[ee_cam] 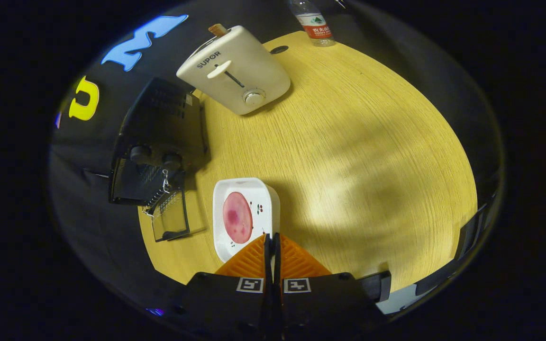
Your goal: Open the toaster oven, put the food inside, and close the toaster oven door.
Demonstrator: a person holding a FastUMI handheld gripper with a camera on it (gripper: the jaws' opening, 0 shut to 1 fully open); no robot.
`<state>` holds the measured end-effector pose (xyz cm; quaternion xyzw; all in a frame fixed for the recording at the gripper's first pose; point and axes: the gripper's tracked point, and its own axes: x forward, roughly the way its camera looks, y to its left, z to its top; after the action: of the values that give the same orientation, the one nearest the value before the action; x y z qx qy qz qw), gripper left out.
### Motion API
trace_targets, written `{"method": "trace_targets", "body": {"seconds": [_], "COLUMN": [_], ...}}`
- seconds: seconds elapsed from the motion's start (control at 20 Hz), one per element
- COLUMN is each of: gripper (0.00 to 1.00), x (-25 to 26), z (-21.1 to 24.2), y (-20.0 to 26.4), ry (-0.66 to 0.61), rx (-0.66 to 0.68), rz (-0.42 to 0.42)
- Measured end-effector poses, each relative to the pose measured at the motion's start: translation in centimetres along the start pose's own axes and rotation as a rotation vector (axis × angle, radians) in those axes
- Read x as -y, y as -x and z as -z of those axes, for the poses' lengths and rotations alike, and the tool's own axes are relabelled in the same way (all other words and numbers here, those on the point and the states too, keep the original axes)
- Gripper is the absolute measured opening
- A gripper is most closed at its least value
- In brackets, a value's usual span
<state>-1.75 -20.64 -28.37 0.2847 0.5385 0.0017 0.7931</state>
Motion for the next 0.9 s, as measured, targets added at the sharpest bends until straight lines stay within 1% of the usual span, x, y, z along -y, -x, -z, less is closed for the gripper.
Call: {"method": "trace_targets", "body": {"seconds": [0.15, 0.3, 0.65, 0.9], "gripper": [0.02, 0.02, 0.02, 0.02], "x": [-1.3, -2.9, -9.8, -14.5], "z": [0.3, 0.5, 2.9, 4.7], "y": [1.2, 2.9, 5.7, 6.0], "ry": [-0.027, -0.006, 0.025, 0.025], "rx": [0.024, 0.066, 0.114, 0.130], "rz": [-0.052, -0.078, -0.216, -0.284]}}
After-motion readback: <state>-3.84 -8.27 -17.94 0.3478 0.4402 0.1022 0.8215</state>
